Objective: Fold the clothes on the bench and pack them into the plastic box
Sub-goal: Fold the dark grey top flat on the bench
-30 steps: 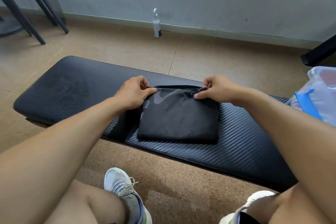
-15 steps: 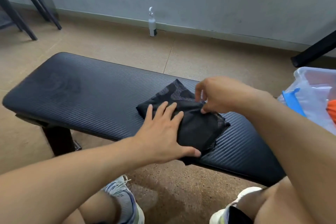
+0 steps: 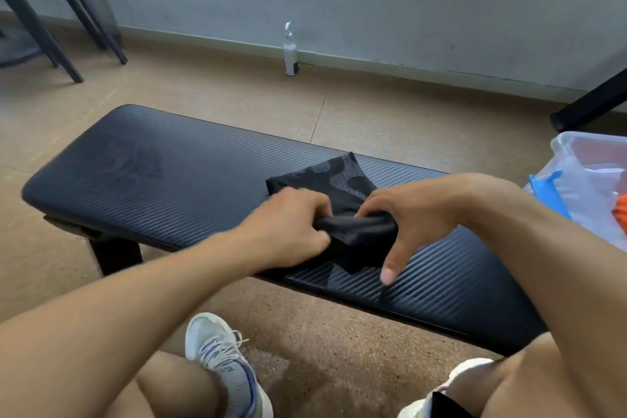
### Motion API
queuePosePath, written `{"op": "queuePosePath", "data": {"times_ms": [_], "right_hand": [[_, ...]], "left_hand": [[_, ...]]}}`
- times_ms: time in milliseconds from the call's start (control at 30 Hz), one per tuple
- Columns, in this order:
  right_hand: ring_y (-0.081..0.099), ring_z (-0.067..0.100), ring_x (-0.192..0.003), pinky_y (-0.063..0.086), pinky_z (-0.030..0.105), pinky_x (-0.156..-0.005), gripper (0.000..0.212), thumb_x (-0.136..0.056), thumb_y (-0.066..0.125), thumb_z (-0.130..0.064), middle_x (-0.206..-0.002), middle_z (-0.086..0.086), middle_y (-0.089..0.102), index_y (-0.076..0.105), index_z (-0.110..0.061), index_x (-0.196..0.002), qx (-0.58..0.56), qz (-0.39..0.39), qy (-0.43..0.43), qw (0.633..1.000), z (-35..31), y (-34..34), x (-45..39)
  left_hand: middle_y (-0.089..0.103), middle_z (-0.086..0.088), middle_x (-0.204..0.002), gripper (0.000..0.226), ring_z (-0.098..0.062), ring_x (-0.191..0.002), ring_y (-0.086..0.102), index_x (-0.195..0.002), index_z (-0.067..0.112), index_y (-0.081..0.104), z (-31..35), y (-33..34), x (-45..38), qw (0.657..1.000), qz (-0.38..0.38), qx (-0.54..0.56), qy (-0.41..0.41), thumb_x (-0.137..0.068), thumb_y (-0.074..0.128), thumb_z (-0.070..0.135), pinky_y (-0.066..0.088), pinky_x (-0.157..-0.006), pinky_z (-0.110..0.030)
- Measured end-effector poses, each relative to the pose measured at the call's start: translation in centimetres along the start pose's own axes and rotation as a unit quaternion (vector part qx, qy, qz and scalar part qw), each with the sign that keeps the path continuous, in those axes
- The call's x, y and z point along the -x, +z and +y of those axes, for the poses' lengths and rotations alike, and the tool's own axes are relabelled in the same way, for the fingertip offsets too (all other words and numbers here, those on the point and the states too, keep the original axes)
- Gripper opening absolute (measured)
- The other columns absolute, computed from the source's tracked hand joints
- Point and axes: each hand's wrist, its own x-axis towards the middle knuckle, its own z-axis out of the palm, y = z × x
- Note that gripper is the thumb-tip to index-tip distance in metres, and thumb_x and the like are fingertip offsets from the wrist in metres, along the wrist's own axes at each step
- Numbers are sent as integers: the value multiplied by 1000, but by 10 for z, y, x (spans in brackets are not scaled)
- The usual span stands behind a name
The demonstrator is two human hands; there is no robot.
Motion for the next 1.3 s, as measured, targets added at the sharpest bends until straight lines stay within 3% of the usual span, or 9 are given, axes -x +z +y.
{"op": "queuePosePath", "data": {"times_ms": [133, 367, 533, 633, 733, 867, 967, 1167, 1300], "right_hand": [[61, 11, -87, 49, 28, -74, 53, -73, 85, -45, -96, -13, 65, 58, -29, -117, 31, 85, -24, 996, -25, 9, -7], [67, 19, -85, 53, 32, -73, 14, -94, 67, -29, -96, -3, 69, 58, -23, -103, -160, 126, -17, 979, -10, 5, -33], [73, 24, -85, 62, 38, -82, 24, -98, 64, -22, -113, 7, 71, 58, -18, -121, -330, 111, 32, 937, 5, 6, -32], [72, 21, -93, 62, 38, -82, 45, -87, 75, -45, -108, 2, 71, 55, -18, -117, -313, 118, 47, 941, 2, 1, -25], [66, 15, -100, 59, 31, -79, 77, -65, 70, -70, -110, -8, 65, 47, -26, -123, -301, 142, 49, 942, -6, -3, -19], [55, 21, -118, 44, 31, -90, 105, -66, 80, -67, -138, -1, 55, 34, -25, -151, -215, 198, 84, 953, 0, -1, -30], [51, 17, -112, 40, 29, -89, 101, -74, 79, -61, -146, 2, 50, 30, -27, -154, -194, 214, 93, 953, 6, 0, -37], [36, 24, -142, 36, 38, -113, 124, -62, 69, -84, -156, 3, 33, 18, -26, -159, -80, 207, 68, 973, -10, 4, -37], [40, 26, -140, 33, 46, -116, 95, -85, 60, -69, -154, 3, 40, 17, -27, -159, 53, 249, 86, 963, -17, 13, -47]], "left_hand": [[68, 11, -68, 6, -2, -64, 59, -73, 21, 68, -42, -35, -15, 987, -63, 129, -75, -75, 66, 16, 44, -64, -22], [72, 2, -100, 11, -15, -96, 63, -99, 26, 73, -83, -42, -22, 938, -68, 321, -112, -89, 68, 22, 47, -82, -34], [69, 6, -103, 47, -9, -91, 69, -115, 38, 65, -84, -42, -19, 962, -53, 262, -63, -73, 87, 36, 54, -84, -23], [60, -1, -77, 25, -11, -61, 60, -105, 27, 69, -79, -35, -26, 965, 25, 252, -66, -82, 81, 26, 52, -67, -24], [65, -3, -85, 14, -13, -67, 57, -99, 22, 71, -78, -30, -33, 956, 28, 278, -91, -87, 76, 26, 55, -63, -28], [69, -15, -100, 7, -18, -78, 61, -97, 21, 70, -77, -27, -41, 955, 31, 276, -108, -92, 70, 26, 61, -66, -36], [68, -15, -101, 8, -20, -75, 61, -95, 18, 69, -75, -25, -47, 955, 58, 262, -129, -93, 70, 26, 61, -63, -40], [66, -2, -89, 10, -15, -73, 61, -93, 15, 70, -69, -20, -58, 953, 92, 239, -158, -90, 72, 24, 54, -47, -26], [69, 6, -77, 11, -13, -68, 65, -87, 21, 75, -79, -26, -60, 961, 100, 186, -182, -83, 79, 31, 59, -74, -33]]}}
